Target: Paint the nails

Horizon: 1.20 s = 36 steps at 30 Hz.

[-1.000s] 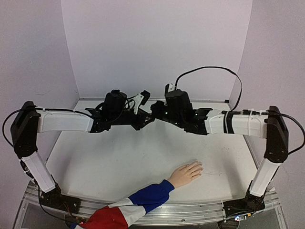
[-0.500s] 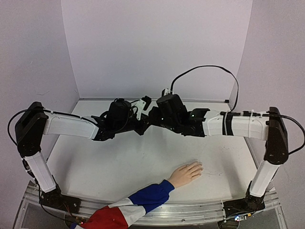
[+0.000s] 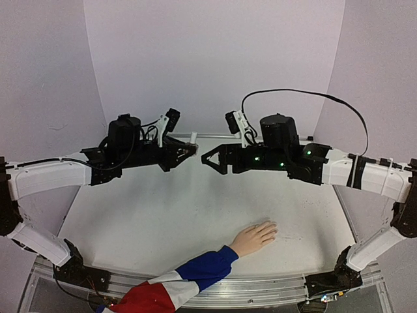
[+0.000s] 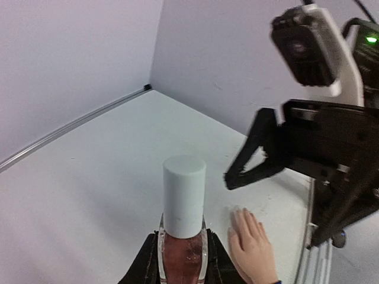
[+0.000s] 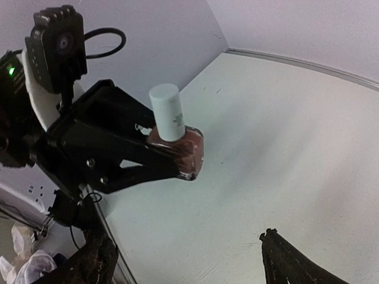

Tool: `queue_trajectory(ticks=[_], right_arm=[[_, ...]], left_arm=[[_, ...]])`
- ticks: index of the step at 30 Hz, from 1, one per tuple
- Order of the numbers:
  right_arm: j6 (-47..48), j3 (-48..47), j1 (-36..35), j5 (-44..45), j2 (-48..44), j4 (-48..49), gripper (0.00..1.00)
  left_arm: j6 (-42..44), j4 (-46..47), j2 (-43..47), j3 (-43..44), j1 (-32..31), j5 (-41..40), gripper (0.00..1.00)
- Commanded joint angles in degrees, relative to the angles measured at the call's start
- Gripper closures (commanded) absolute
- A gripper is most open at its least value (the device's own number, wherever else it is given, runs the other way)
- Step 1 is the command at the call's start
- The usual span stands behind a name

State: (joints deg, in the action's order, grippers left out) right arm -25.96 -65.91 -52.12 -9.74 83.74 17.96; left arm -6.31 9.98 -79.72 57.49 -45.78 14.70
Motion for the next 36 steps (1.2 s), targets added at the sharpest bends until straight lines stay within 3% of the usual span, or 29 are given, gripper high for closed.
queue_trajectory(ticks=[1, 4, 7, 15, 18, 26, 30, 36], right_arm=[[3.4, 0.5, 3.3, -20.9, -1.7, 8.4, 0.14], [1.1, 0.3, 3.8, -29.4, -0.9, 14.8, 0.15], [-1.0, -1.1, 3.8, -33.8, 0.6, 19.4, 0.21], [-6.2, -3.9, 3.8, -40.2, 4.9, 26.6, 0.50], [-7.9, -3.9, 3.8, -41.4, 5.9, 29.7, 0.61], [-9.4, -2.6, 3.7, -43.4, 7.0, 32.3, 0.78], [-9.0, -1.3, 3.7, -43.3, 7.2, 32.5, 0.83], [-7.9, 1.3, 3.6, -40.5, 6.3, 32.2, 1.00]], left_arm=[[-2.4, -0.8, 4.8, -0.4, 1.5, 26.0, 1.00], [-4.4, -0.8, 4.7, 1.2, 1.5, 36.8, 1.00], [-5.5, -0.8, 4.5, 1.9, 1.5, 42.4, 1.00], [-6.3, -0.8, 3.7, 2.3, 1.5, 45.1, 1.00], [-6.2, -0.8, 3.1, 2.6, 1.5, 45.2, 1.00], [-6.3, -0.8, 2.1, 3.7, 1.5, 43.5, 1.00], [-6.1, -0.7, 1.8, 4.2, 1.5, 38.5, 1.00], [-5.1, -0.7, 1.3, 5.2, 1.6, 29.9, 1.00]])
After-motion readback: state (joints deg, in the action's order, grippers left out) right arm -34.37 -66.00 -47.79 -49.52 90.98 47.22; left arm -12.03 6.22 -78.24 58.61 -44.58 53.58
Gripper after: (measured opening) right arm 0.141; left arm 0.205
